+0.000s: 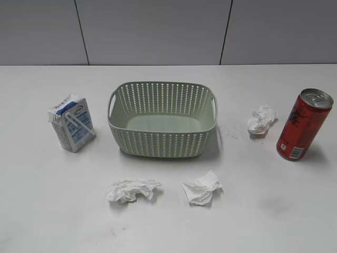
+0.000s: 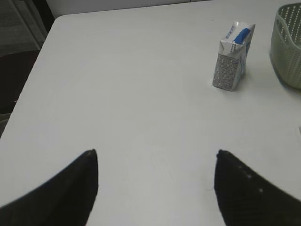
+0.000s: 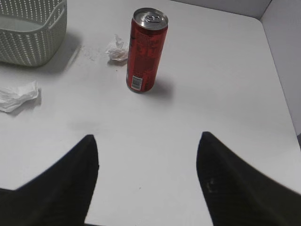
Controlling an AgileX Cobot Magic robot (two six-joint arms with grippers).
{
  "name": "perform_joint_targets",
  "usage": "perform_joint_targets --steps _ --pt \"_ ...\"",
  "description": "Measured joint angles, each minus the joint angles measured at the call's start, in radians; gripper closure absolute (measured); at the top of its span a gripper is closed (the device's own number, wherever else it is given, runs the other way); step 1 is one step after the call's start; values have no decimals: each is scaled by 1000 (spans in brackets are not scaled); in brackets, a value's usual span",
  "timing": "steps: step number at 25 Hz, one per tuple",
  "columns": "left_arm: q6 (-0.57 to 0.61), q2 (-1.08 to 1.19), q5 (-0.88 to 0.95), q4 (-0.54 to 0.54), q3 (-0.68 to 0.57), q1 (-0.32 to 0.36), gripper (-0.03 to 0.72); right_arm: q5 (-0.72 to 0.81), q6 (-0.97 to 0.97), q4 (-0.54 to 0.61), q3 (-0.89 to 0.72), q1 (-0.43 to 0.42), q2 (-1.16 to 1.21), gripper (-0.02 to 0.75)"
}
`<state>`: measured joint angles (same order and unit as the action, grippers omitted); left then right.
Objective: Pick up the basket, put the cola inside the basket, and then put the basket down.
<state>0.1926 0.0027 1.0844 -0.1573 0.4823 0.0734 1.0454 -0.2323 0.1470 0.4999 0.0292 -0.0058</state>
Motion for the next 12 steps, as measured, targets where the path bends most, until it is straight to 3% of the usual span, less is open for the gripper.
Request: perform_joint_targets --steps 12 --pt "0 0 0 1 0 0 101 0 0 0 0 0 0 239"
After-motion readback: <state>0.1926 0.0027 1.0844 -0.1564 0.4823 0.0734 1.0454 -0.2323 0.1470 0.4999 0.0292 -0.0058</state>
